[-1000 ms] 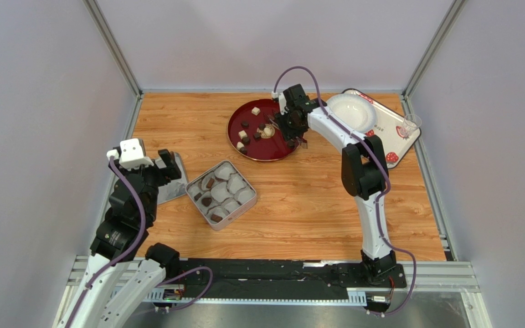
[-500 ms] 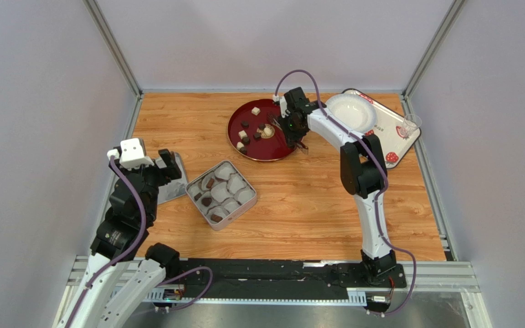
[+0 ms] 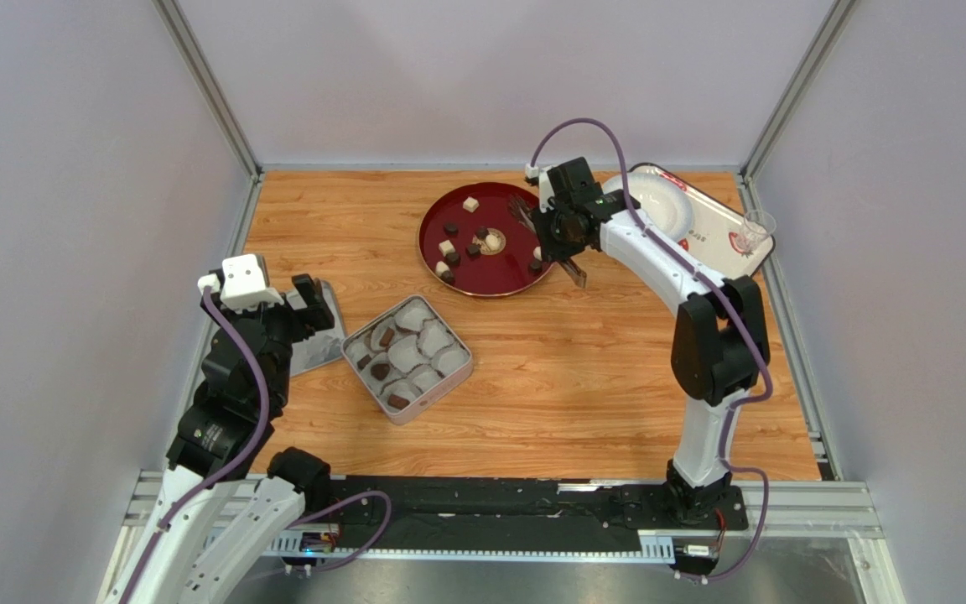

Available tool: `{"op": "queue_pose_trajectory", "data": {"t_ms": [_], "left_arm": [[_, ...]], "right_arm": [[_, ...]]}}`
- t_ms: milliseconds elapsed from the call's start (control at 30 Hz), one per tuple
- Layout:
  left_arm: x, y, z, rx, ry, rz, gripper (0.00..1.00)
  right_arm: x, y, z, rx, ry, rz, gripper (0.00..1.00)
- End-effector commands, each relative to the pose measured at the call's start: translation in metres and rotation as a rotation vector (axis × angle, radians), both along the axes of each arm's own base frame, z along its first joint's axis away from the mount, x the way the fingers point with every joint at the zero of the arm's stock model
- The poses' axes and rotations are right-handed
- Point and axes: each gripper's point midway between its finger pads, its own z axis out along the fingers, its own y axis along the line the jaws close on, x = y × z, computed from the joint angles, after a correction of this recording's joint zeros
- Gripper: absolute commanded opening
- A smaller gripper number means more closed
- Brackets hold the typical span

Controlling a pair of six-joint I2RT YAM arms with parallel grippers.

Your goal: Pack the chocolate

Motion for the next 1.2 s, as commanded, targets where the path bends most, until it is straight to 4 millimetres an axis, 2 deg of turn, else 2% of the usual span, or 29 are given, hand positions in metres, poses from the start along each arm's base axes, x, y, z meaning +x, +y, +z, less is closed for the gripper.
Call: {"op": "queue_pose_trajectory", "data": {"t_ms": [0,100,133,200,233,267,333,400,533,567,767,967,1167], "left_arm": [[0.004,0.000,0.004,0.004,-0.018,0.005,0.98],[0.004,0.001,0.003,0.006,-0.014,0.008,0.98],[0.005,0.000,0.003,0.007,-0.012,0.006,0.98],[0.005,0.000,0.002,0.008,-0.010,0.006,0.98],[0.005,0.000,0.002,0.008,-0.009,0.006,0.98],[0.005,0.000,0.002,0.007,-0.010,0.008,0.98],[0.006,0.000,0.002,0.009,-0.008,0.011,0.98],[0.006,0.001,0.001,0.012,-0.005,0.014,0.98],[0.007,0.001,0.001,0.016,-0.001,0.018,0.98],[0.007,0.001,0.001,0.016,-0.001,0.018,0.98],[0.007,0.002,0.000,0.017,0.002,0.021,0.98],[0.007,0.002,0.001,0.017,0.000,0.023,0.98],[0.006,0.002,0.001,0.015,0.000,0.021,0.98]], "right_arm": [[-0.016,0.014,0.051,0.065,-0.121,0.017,0.19],[-0.038,0.025,0.054,0.076,-0.115,0.038,0.19],[-0.044,0.028,0.062,0.084,-0.131,0.049,0.19],[-0.061,0.041,0.062,0.085,-0.127,0.093,0.20],[-0.068,0.044,0.067,0.094,-0.138,0.105,0.20],[-0.079,0.055,0.066,0.094,-0.134,0.138,0.20],[-0.091,0.059,0.066,0.078,-0.146,0.148,0.20],[-0.108,0.074,0.065,0.077,-0.148,0.198,0.20],[-0.142,0.097,0.056,0.079,-0.134,0.274,0.20],[-0.155,0.107,0.054,0.079,-0.133,0.311,0.21],[-0.201,0.130,0.034,0.082,-0.086,0.407,0.21],[-0.229,0.151,0.011,0.077,-0.040,0.479,0.22],[-0.234,0.163,-0.010,0.054,-0.016,0.499,0.24]]}}
